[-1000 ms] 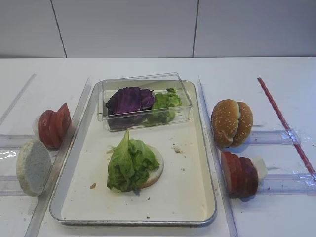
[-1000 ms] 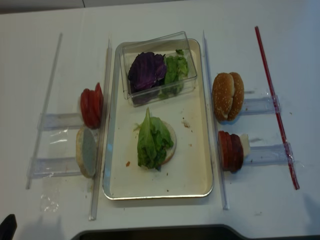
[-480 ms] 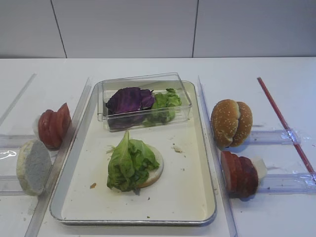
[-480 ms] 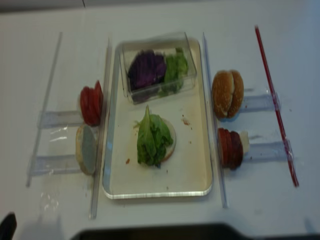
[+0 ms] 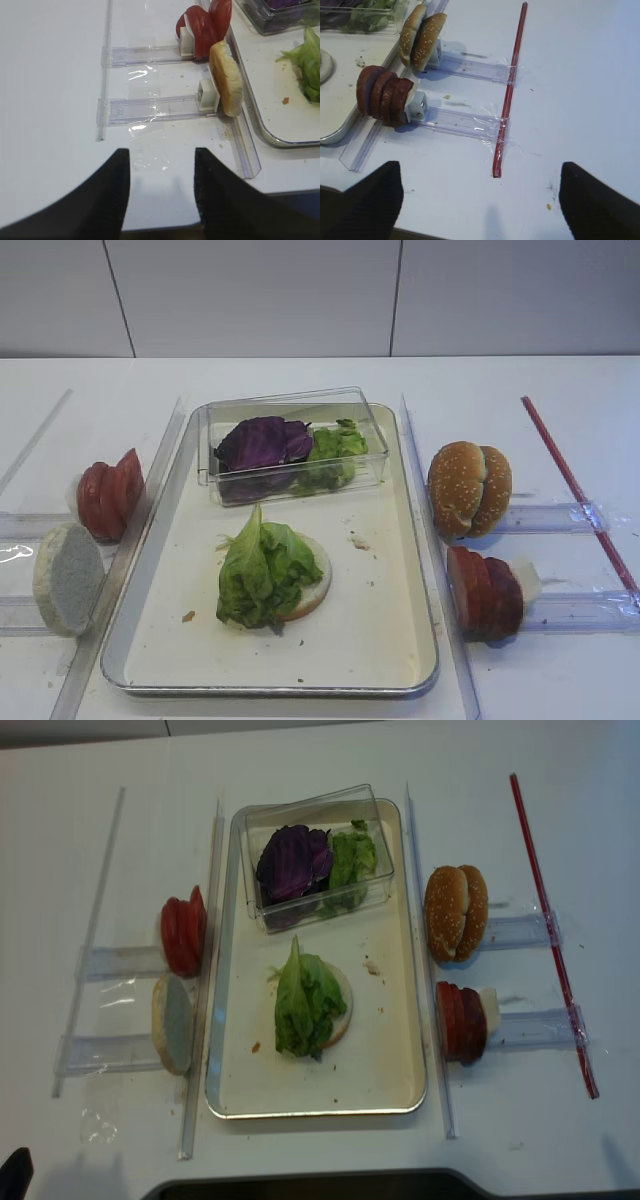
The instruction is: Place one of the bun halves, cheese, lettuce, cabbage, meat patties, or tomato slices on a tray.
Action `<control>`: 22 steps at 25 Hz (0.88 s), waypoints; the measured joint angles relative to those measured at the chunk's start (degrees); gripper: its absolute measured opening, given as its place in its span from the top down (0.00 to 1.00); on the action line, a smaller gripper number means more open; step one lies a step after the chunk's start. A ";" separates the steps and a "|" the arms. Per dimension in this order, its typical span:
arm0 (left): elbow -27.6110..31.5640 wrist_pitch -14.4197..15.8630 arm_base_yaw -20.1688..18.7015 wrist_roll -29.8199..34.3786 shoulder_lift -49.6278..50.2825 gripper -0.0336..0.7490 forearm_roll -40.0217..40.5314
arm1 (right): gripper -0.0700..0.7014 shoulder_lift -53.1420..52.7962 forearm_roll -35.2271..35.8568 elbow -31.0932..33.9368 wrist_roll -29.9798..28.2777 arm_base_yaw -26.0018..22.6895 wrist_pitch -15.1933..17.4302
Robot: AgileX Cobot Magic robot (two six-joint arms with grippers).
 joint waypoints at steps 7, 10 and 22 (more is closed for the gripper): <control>0.00 0.00 0.00 0.00 0.00 0.58 0.00 | 0.09 0.00 0.00 0.00 0.00 0.00 -0.13; 0.00 0.00 0.00 0.00 0.00 0.58 0.00 | 0.09 0.00 0.00 0.00 0.00 0.00 -0.13; 0.00 0.00 0.00 0.00 0.00 0.58 0.00 | 0.09 0.00 0.00 0.00 0.09 -3.92 -0.16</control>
